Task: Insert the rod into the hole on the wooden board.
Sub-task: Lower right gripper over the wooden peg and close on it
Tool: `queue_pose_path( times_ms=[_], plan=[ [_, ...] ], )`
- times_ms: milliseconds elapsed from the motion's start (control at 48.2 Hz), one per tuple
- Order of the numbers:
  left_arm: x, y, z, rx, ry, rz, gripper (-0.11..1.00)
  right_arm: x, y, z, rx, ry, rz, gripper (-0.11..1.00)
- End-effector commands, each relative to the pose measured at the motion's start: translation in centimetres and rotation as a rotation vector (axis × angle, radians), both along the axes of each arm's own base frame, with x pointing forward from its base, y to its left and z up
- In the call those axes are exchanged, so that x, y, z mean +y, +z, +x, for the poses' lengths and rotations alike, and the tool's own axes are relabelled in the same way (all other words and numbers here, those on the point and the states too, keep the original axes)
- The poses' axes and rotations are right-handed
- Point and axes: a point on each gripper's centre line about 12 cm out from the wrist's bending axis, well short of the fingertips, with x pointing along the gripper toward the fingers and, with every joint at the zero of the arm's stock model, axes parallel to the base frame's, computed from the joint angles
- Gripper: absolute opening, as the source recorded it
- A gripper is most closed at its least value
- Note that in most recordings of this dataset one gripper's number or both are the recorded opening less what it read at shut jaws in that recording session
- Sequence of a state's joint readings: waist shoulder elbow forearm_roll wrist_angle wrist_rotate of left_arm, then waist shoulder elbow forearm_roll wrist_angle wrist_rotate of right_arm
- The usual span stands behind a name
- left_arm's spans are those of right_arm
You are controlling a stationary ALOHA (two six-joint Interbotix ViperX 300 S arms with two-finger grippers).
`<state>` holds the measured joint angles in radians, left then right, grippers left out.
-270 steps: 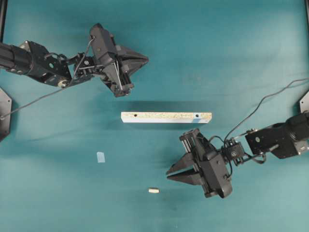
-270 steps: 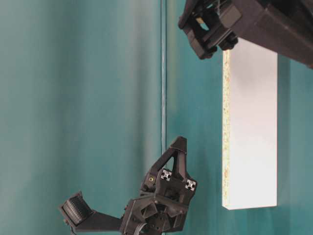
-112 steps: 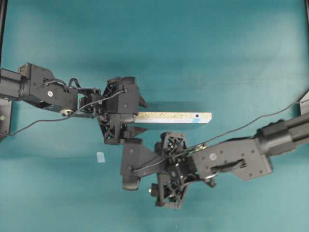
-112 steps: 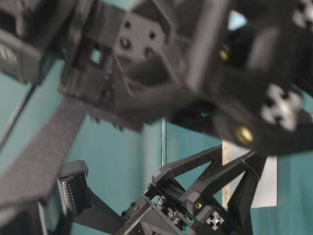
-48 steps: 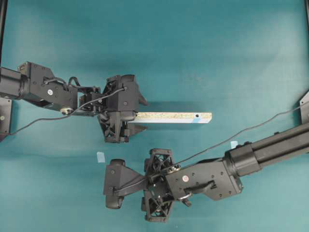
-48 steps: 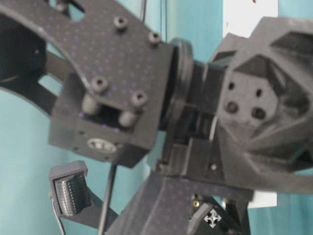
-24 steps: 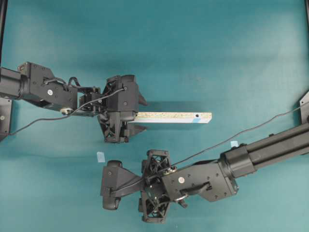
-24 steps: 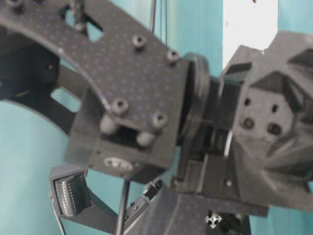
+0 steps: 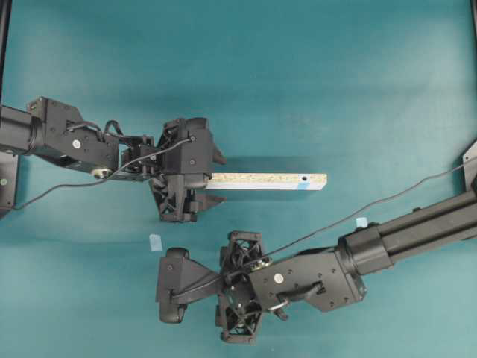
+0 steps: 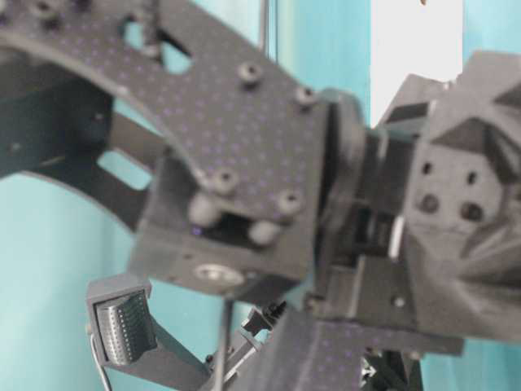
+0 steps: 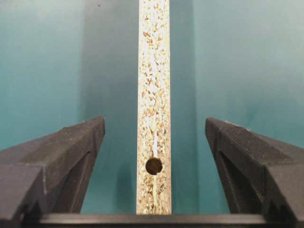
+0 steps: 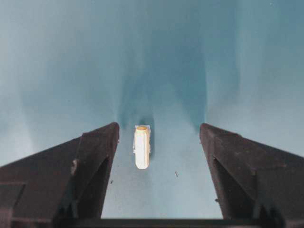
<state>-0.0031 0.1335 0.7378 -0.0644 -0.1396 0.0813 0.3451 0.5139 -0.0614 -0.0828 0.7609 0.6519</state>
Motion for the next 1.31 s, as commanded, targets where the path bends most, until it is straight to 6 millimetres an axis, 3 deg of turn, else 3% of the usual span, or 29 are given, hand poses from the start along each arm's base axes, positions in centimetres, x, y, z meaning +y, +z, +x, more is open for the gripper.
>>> queue_pose_path(
  times_ms=[0, 394, 1099, 1286],
  plan=[
    [-0.11, 0.73, 0.23, -0.023, 0.010, -0.013, 0.94, 0.61, 1.92, 0.48, -0.050, 0.009, 0.019, 0.74],
    [-0.46, 0.39, -0.19, -0.011, 0.011, -0.026, 0.94, 0.77, 1.92, 0.52, -0.043, 0.002, 0.033, 0.67],
    [-0.46, 0.33, -0.19, -0.009, 0.014, -0.028, 0.94, 0.71, 1.14, 0.63, -0.027, 0.006, 0.023, 0.67],
    [-0.46, 0.41, -0.18, -0.012, 0.011, -0.026, 0.94, 0.74, 1.16, 0.67, -0.031, 0.006, 0.026, 0.57]
  ],
)
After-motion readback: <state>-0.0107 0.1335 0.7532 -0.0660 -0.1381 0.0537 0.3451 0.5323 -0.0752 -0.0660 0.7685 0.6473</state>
